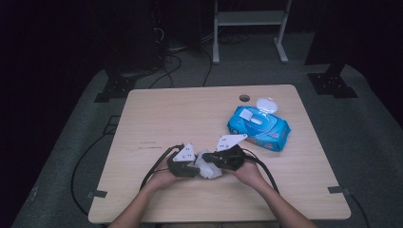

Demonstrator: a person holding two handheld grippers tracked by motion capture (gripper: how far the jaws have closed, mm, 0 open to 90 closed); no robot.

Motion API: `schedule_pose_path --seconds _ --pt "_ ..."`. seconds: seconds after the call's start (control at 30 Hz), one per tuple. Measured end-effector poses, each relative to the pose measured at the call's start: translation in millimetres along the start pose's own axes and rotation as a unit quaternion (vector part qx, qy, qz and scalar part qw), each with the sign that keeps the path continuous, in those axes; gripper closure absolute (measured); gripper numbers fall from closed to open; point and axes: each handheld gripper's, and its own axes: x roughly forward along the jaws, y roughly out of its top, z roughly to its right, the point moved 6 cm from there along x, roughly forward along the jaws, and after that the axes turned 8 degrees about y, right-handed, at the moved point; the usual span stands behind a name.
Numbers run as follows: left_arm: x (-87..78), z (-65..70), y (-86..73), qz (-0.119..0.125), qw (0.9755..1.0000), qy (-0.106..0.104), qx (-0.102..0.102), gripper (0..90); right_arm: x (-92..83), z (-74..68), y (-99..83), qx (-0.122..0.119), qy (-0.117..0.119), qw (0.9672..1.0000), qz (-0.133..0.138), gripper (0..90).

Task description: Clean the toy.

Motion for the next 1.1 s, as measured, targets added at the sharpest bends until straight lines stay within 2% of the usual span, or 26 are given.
schedule_pose_path --seconds 0.03,0.1,0.2,0.27,0.4,0.5,0.6,0.8,0.9,0.97,1.03,1.1 --pt "-0.2 -0.2 -0.2 0.000 1.0000 0.000 -0.002 57.8 -1.9 1.6 -0.9 -0.001 -0.004 1.0000 -0.002 85.5" --pt "-0.4 -0.7 -0.4 0.001 1.0000 0.000 0.000 57.7 -10.1 9.1 -6.1 -0.008 -0.030 0.9994 -0.011 85.5" --pt "0.4 -0.2 0.4 0.000 1.0000 0.000 0.003 57.7 -22.2 16.5 -13.1 0.007 -0.048 0.9988 -0.009 85.6" --pt "1.8 0.5 1.7 0.001 1.0000 0.000 0.005 57.7 -20.3 13.6 -11.7 0.008 -0.043 0.9990 -0.008 85.6" --pt "2.3 1.9 2.5 0.000 1.0000 0.001 0.008 57.7 -0.8 0.1 -1.6 0.003 -0.002 0.9999 0.009 85.6" --pt "1.5 0.7 1.4 0.000 1.0000 0.000 0.005 57.7 0.9 -0.2 0.2 -0.008 -0.008 0.9999 -0.001 85.6" --pt "1.0 -0.4 0.8 0.002 1.0000 0.000 0.005 57.7 -14.0 8.5 -7.8 -0.009 -0.036 0.9992 -0.012 85.6" --pt "0.8 -0.9 0.7 0.000 1.0000 -0.001 0.006 57.6 -54.1 29.7 -29.4 0.015 -0.090 0.9958 -0.012 85.6" --pt "0.8 -0.7 1.0 0.000 1.0000 0.000 0.007 57.6 -57.1 30.1 -32.7 0.026 -0.087 0.9959 -0.001 85.6" --pt "0.8 -0.6 1.0 -0.001 1.0000 0.000 0.007 57.6 -51.8 24.2 -31.1 0.023 -0.072 0.9971 0.008 85.5" --pt "0.8 -0.4 1.0 0.000 1.0000 0.001 0.007 57.7 -48.1 20.1 -29.6 0.011 -0.074 0.9972 0.002 85.4" --pt "0.6 -0.4 0.8 0.001 1.0000 0.001 0.008 57.7 -50.3 21.4 -30.6 0.012 -0.075 0.9971 0.002 85.4"
